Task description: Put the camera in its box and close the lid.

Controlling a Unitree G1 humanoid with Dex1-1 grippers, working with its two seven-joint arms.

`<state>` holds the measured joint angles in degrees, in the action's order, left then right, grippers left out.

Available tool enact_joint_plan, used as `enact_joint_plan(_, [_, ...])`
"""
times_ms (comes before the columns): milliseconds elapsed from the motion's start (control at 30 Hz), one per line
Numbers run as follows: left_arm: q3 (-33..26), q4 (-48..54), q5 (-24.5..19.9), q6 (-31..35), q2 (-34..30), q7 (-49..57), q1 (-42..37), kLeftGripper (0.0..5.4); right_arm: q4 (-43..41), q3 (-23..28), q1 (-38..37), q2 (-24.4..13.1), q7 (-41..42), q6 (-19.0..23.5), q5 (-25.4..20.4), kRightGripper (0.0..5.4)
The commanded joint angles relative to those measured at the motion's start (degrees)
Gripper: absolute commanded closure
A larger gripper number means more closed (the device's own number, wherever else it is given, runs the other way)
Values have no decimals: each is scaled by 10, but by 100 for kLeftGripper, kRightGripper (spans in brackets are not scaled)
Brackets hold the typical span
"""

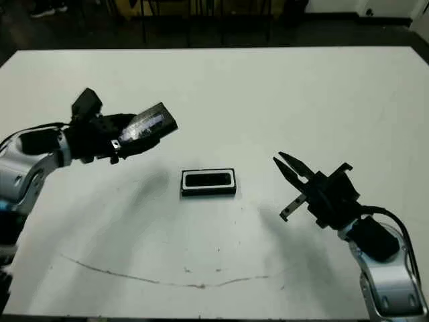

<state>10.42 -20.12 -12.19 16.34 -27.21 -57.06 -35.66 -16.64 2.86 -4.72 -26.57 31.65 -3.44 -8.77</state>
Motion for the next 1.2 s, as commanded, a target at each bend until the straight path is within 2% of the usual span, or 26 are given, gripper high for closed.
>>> enact_joint_plan(33, [21,-77,16,-9,16,-40,-30,263,6,-3,2,-3,-3,21,5,540])
enact_joint_plan(167, [30,-139,26,-32,40,-74,-52,263,4,-2,6,-4,-4,35,6,540])
enact_joint_plan(333, [29,-182,26,-30,67,-105,-66,263,15,-3,11,-2,-3,27,9,540])
enact_joint_plan(433, [26,-187,25,-34,78,-116,-64,263,21,-4,13,-1,-3,23,10,540])
enact_joint_plan(700, [7,-215,2,-16,93,-174,-67,263,6,-4,11,-4,-8,48,13,540])
enact_joint_plan(1200, [30,-259,32,15,125,-196,-72,263,13,-4,10,-2,-6,38,8,540])
